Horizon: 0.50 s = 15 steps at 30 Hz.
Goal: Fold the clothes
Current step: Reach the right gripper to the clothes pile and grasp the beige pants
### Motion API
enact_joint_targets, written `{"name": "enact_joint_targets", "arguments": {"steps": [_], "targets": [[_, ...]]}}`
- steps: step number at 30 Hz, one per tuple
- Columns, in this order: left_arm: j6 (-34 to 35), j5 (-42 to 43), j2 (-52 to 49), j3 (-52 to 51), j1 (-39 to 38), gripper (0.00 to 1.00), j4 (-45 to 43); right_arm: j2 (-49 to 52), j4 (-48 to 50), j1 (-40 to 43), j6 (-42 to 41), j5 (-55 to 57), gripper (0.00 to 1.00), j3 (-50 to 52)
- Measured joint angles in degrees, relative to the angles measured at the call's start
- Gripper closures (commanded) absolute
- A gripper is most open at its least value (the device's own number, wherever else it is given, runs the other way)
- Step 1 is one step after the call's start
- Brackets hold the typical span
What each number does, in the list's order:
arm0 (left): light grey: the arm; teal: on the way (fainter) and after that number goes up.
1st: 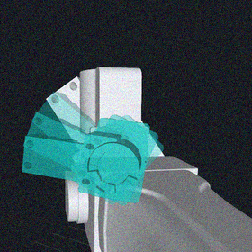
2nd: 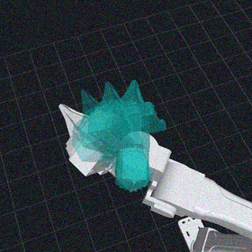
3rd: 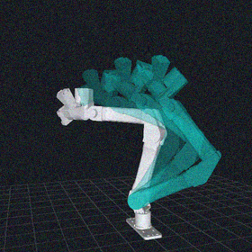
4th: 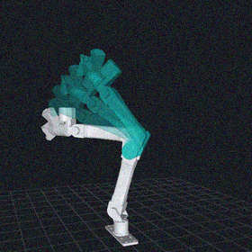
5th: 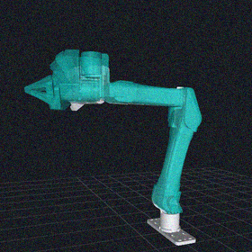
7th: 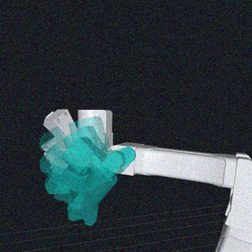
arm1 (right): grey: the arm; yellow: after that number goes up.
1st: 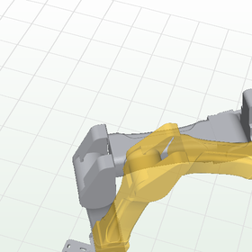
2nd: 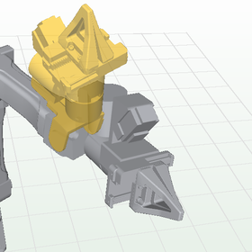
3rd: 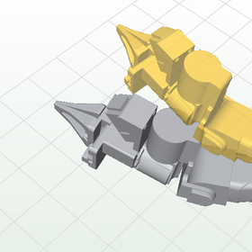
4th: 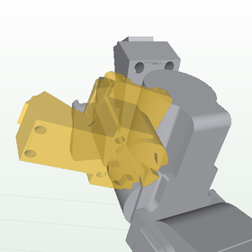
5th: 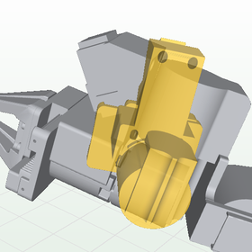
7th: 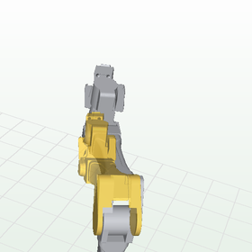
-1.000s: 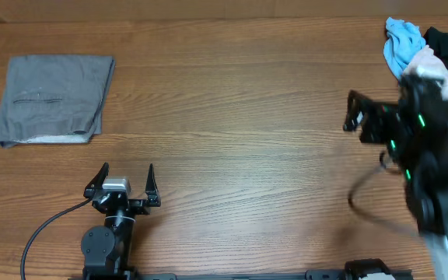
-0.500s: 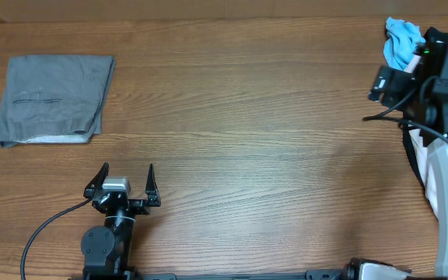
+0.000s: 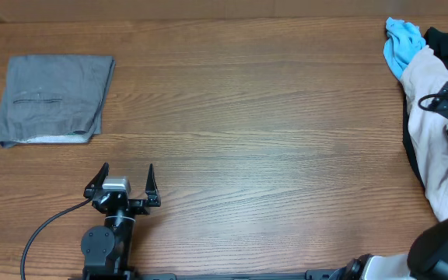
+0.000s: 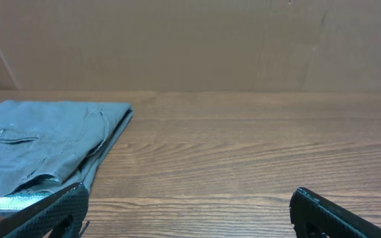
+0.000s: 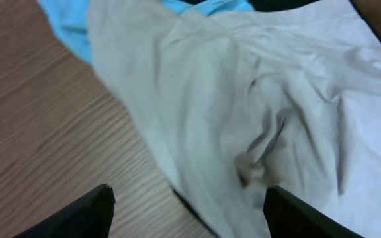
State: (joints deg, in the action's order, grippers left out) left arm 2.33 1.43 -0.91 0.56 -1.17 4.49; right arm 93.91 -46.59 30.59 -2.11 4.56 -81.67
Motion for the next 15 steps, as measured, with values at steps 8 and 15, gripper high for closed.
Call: {"name": "enact_joint_targets", "arguments": {"steps": [8, 15], "targets": [[0.00, 0.00, 0.00, 0.00, 0.02, 0.00, -0.02, 7.82, 8.09, 2.43, 1.55, 0.26, 0.23, -0.09], [0.00, 0.00, 0.00, 0.00, 0.00, 0.00, 0.00, 13.81, 11.28, 3.63, 2.69, 0.28, 0.71, -0.09]]}}
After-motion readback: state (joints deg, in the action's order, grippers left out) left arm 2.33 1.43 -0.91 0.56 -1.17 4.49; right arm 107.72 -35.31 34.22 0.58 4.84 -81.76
